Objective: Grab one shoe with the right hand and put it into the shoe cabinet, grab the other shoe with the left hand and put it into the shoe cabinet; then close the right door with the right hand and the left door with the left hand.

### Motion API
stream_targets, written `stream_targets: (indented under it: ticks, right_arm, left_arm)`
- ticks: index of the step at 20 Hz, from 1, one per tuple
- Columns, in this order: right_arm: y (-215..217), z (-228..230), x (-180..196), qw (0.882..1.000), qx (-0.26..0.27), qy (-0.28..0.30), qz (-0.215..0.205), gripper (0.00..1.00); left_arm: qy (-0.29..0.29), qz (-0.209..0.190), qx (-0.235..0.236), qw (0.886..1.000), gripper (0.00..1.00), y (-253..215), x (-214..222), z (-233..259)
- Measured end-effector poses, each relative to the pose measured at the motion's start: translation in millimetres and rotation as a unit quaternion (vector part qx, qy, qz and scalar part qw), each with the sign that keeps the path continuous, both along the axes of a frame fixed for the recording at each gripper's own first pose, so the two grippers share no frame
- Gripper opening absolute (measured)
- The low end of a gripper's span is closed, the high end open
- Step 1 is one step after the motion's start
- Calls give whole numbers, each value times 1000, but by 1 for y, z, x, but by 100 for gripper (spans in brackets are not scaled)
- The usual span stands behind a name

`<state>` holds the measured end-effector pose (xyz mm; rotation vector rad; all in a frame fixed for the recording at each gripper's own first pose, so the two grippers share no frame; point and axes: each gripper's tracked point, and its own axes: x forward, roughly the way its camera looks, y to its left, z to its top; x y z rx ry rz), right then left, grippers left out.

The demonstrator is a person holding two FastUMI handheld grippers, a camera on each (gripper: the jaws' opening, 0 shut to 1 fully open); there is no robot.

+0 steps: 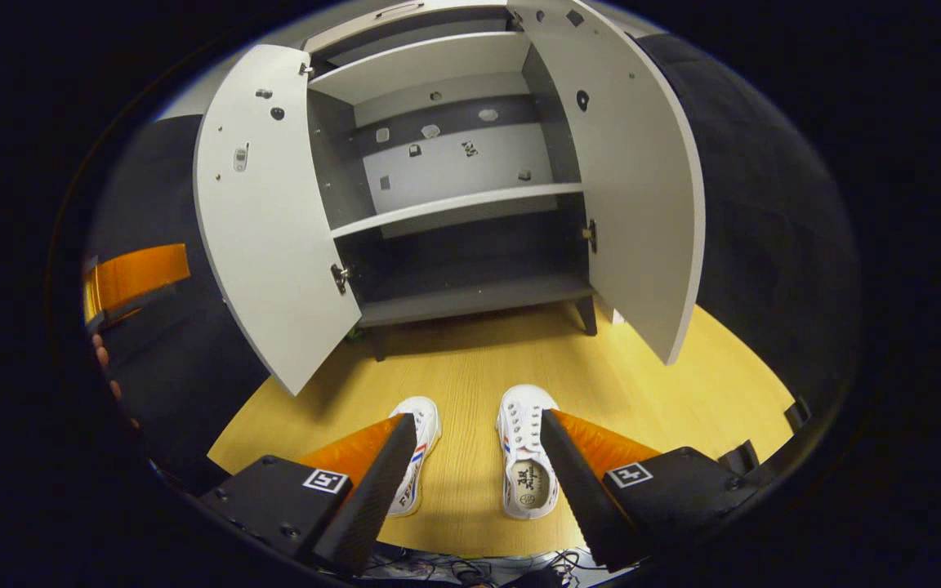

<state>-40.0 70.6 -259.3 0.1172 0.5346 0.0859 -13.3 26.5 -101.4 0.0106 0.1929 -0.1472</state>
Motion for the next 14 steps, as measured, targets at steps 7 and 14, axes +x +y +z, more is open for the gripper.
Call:
stream_targets:
  ticks: [7, 14]
  right_arm:
    - [5, -88, -3, 996, 5, 85, 8, 99]
    - [5, -142, 11, 992, -6, 124, 9, 99]
  left_arm:
    - [41, 9, 1, 999, 95, 7, 6, -30]
    - [57, 7, -12, 998, 95, 4, 20, -44]
